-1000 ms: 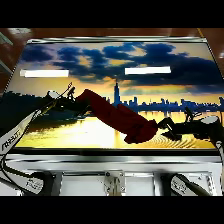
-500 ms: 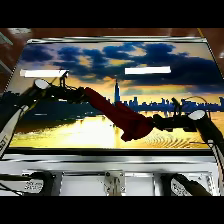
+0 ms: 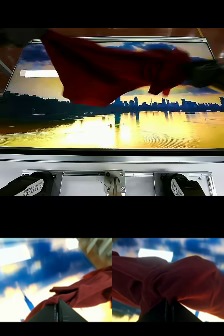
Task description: Fold the shirts.
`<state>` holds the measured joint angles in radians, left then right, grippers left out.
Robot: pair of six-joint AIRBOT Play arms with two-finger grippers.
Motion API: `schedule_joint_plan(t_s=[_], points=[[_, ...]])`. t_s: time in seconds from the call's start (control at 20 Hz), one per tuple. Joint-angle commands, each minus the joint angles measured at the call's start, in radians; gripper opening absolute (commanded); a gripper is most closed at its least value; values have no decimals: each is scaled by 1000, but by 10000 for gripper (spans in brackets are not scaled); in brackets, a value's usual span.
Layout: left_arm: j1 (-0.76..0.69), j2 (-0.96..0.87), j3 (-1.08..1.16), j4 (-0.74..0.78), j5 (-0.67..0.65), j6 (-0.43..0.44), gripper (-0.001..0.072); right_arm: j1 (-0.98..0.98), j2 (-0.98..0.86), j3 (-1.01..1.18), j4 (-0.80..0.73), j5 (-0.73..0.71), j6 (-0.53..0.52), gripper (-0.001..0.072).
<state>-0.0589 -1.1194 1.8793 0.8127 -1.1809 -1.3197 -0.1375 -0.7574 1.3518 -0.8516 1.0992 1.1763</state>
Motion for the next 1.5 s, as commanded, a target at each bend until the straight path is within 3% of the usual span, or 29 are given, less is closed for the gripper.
schedule_joint_plan(t_s=[0.0,0.15,0.35,0.45,0.55,0.7,0.85,1.1,1.35,1.4,1.45], points=[[3,137,131,112,-44,-28,40,1,115,137,-10,13,106,64],[3,190,131,229,-176,-29,40,1,171,137,-84,114,246,64],[3,179,96,378,-253,-27,40,1,142,135,-251,446,439,64],[3,154,40,385,-253,-27,40,2,89,131,-352,631,462,64],[3,102,-27,385,-253,-27,40,3,34,68,-423,684,462,64],[2,-27,-112,383,-245,-27,40,56,-35,-130,-422,521,462,64],[2,-227,-130,358,-178,-27,40,140,-167,-333,-431,171,462,64],[2,-539,-130,163,38,-27,41,159,-492,-360,-329,-320,464,64],[3,-737,-130,52,-22,-50,47,159,-691,-360,-114,-482,501,66],[5,-756,-130,53,-66,-65,190,159,-702,-360,-98,-484,496,91],[13,-762,-130,60,-117,-65,437,155,-699,-360,-105,-503,479,91]])
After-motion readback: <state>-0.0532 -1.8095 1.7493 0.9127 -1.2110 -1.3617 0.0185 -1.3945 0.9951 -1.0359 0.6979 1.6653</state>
